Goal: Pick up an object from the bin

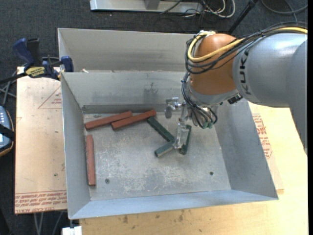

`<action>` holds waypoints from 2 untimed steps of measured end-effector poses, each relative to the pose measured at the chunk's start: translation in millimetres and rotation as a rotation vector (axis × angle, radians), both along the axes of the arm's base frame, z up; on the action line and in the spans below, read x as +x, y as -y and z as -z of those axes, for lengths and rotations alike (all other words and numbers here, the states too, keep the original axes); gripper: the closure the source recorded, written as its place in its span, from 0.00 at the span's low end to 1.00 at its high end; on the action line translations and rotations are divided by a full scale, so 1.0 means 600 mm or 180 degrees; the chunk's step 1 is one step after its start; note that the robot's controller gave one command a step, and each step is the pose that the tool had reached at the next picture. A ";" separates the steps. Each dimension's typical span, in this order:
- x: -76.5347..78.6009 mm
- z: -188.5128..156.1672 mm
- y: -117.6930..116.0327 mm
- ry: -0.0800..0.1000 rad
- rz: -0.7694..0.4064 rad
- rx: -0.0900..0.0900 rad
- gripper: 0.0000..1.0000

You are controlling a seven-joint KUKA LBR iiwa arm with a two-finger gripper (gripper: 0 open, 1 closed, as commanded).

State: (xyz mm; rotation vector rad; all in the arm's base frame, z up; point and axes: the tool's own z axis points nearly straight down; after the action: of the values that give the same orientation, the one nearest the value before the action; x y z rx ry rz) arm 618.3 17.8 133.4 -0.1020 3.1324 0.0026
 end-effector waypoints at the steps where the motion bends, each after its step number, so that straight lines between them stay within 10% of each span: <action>1: -0.005 0.023 0.012 -0.0011 -0.0037 -0.0003 0.00; 2: 0.007 -0.033 -0.031 -0.0044 -0.0108 -0.0004 0.00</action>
Offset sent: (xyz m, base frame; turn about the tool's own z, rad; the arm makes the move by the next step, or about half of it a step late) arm 0.0223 0.0512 0.0903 -0.0852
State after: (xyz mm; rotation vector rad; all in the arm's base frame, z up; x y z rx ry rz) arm 622.8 36.7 153.1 -0.1558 3.1441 0.0014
